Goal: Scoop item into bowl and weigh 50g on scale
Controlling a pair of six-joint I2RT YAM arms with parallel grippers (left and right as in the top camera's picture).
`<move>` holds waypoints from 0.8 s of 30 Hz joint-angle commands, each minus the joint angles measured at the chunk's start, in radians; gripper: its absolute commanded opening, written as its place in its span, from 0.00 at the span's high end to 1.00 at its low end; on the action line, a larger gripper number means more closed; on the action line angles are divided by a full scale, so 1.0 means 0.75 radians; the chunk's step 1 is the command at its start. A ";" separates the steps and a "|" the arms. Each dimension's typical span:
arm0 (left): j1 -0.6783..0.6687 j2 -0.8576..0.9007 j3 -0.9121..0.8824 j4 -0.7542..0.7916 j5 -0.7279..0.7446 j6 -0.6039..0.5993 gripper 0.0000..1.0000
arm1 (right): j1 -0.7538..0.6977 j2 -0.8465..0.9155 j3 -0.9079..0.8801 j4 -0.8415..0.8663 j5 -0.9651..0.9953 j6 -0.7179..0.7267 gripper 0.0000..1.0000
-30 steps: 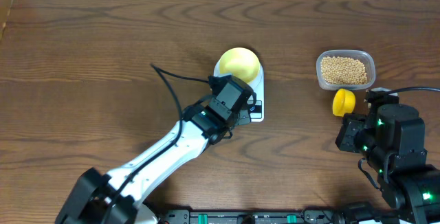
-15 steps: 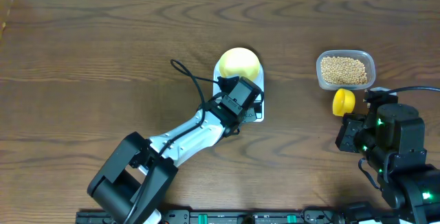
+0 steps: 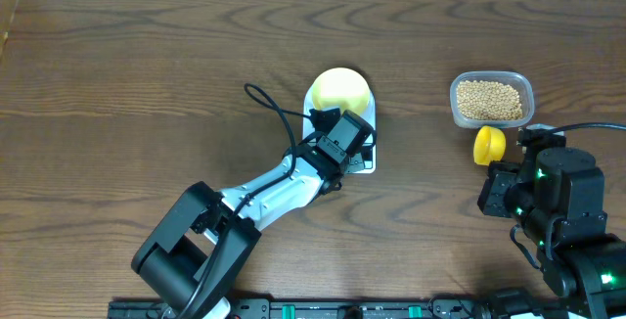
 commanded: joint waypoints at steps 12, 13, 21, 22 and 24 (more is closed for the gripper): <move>-0.004 0.027 0.005 -0.008 0.040 -0.023 0.93 | -0.011 -0.002 0.026 0.003 0.017 -0.029 0.99; -0.004 0.027 0.005 -0.012 0.055 -0.023 0.93 | -0.011 -0.002 0.026 0.003 0.017 -0.030 0.99; -0.004 0.016 0.005 -0.094 0.055 -0.022 0.93 | -0.011 -0.002 0.026 0.003 0.017 -0.029 0.99; -0.003 0.004 0.006 -0.106 0.055 -0.022 0.93 | -0.011 -0.002 0.026 0.002 0.017 -0.030 0.99; -0.003 -0.043 0.014 -0.141 0.055 -0.020 0.93 | -0.011 -0.002 0.026 0.000 0.016 -0.029 0.99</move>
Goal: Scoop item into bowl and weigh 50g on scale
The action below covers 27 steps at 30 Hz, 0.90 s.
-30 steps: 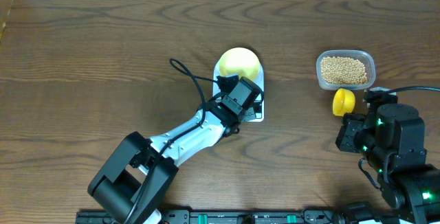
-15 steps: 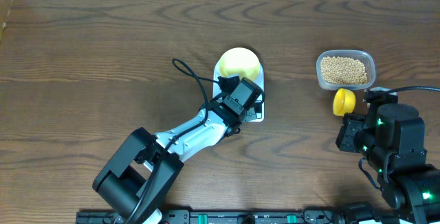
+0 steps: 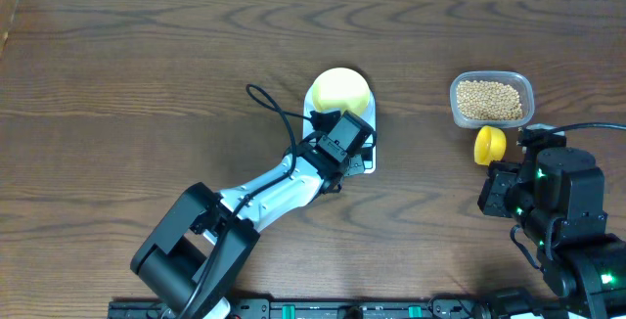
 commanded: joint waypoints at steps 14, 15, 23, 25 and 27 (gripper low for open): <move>0.027 -0.768 0.033 -0.425 -0.157 0.325 0.92 | -0.011 0.001 0.026 0.009 0.013 -0.024 0.99; 0.047 -0.803 0.032 -0.446 -0.210 0.325 0.92 | -0.011 0.005 0.026 0.019 0.013 -0.025 0.99; 0.450 -0.867 0.032 -0.496 -0.298 0.343 0.92 | -0.011 0.103 0.026 0.122 0.061 -0.009 0.99; 0.563 -0.848 0.032 -0.516 -0.260 0.369 0.93 | -0.011 0.149 0.026 0.129 0.062 0.011 0.99; 0.648 -0.830 0.032 -0.518 -0.227 0.370 0.93 | -0.011 0.188 0.026 0.121 0.061 0.018 0.99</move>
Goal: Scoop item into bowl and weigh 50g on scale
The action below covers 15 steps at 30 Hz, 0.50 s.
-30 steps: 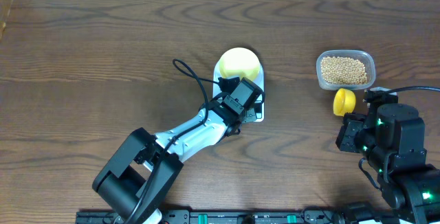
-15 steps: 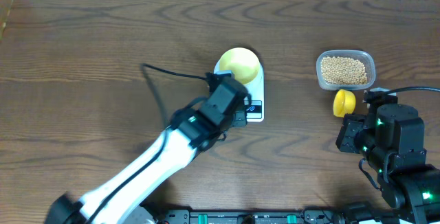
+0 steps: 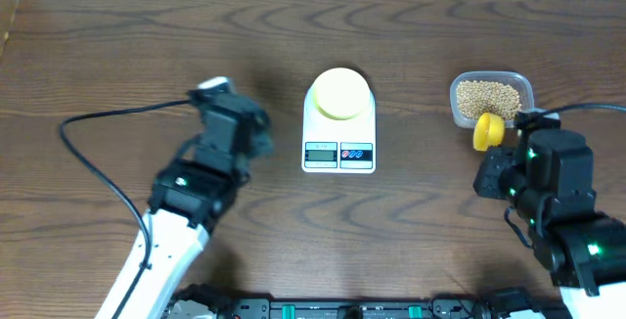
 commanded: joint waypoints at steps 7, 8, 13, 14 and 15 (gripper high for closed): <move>0.255 0.109 0.025 0.045 0.013 0.160 0.93 | -0.011 0.138 0.025 -0.012 0.008 0.346 0.99; 0.254 0.120 0.025 0.041 0.019 0.161 0.93 | -0.011 0.142 0.025 -0.014 0.005 0.372 0.99; 0.254 0.173 0.025 0.060 0.108 0.180 0.93 | -0.011 0.150 0.025 0.030 0.059 0.414 0.99; 0.254 0.185 0.025 0.067 0.109 0.180 0.93 | -0.011 0.157 0.025 0.047 0.102 0.403 0.99; 0.252 0.196 0.025 0.070 0.115 0.180 0.93 | -0.011 0.161 0.025 0.053 0.119 0.399 0.99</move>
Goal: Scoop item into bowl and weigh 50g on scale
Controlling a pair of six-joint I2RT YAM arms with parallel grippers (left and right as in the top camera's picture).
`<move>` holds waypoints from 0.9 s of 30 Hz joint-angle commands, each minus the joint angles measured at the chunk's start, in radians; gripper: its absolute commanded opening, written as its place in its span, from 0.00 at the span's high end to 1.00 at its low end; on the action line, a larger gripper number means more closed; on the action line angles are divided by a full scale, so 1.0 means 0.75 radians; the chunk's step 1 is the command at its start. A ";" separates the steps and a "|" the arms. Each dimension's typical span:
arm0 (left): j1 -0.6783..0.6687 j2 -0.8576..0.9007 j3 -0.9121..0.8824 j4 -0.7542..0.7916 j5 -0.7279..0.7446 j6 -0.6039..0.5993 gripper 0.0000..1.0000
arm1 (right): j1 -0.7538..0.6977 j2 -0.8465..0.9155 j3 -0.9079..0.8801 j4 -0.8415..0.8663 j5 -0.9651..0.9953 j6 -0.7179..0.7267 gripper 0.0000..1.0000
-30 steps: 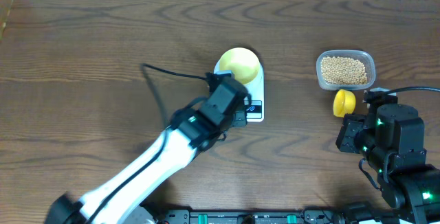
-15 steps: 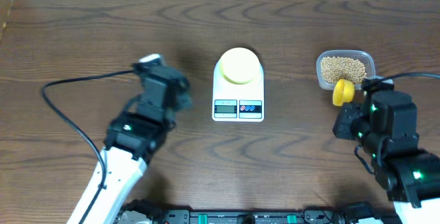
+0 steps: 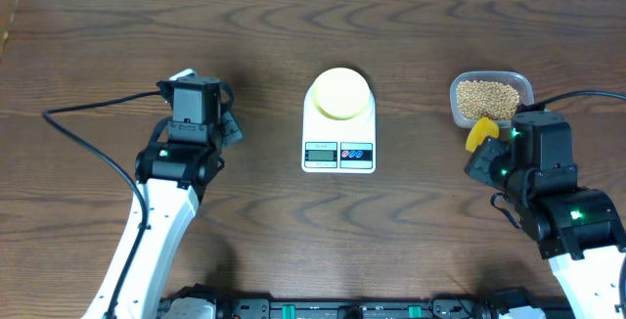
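Note:
A white digital scale (image 3: pixel 338 133) sits mid-table with a pale yellow bowl (image 3: pixel 339 94) on its platform. At the right, a clear tub of tan grains (image 3: pixel 489 98) stands. A yellow scoop (image 3: pixel 476 135) shows tilted at the tub's near edge, and my right gripper (image 3: pixel 489 143) is shut on it, its fingers mostly hidden under the wrist. My left gripper (image 3: pixel 199 92) is far to the left of the scale, over bare table. Its fingers are hidden by the wrist body.
Brown wooden table (image 3: pixel 313 25) all round. A black cable (image 3: pixel 98 113) trails from the left arm across the table's left side. The table's far edge meets a white wall at the top.
My left arm has swung a little further left and away from the scale. The right gripper has shifted slightly left and the scoop is now tilted at the tub's near edge.
At first my left gripper rested on the scale's front panel beside the bowl, and the right gripper held the scoop just below the tub. The left arm then stood withdrawn left of the scale. The scoop has moved up to the tub's edge.

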 commanded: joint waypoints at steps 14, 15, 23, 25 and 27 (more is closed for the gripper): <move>-0.417 0.083 0.021 0.013 0.387 -0.161 0.93 | -0.008 0.036 0.025 0.065 -0.037 -0.019 0.99; -0.454 0.085 0.017 0.022 0.387 -0.167 0.93 | -0.008 0.036 0.025 0.061 -0.042 -0.052 0.99; -0.618 0.164 0.012 0.103 0.336 -0.345 0.93 | -0.009 0.036 0.025 0.046 -0.040 -0.173 0.99; -0.624 0.236 0.012 0.133 0.316 -0.424 0.93 | -0.009 0.036 0.025 0.045 -0.041 -0.173 0.99; -0.626 0.321 0.012 0.176 0.321 -0.428 0.93 | -0.009 0.036 0.025 0.045 -0.040 -0.173 0.99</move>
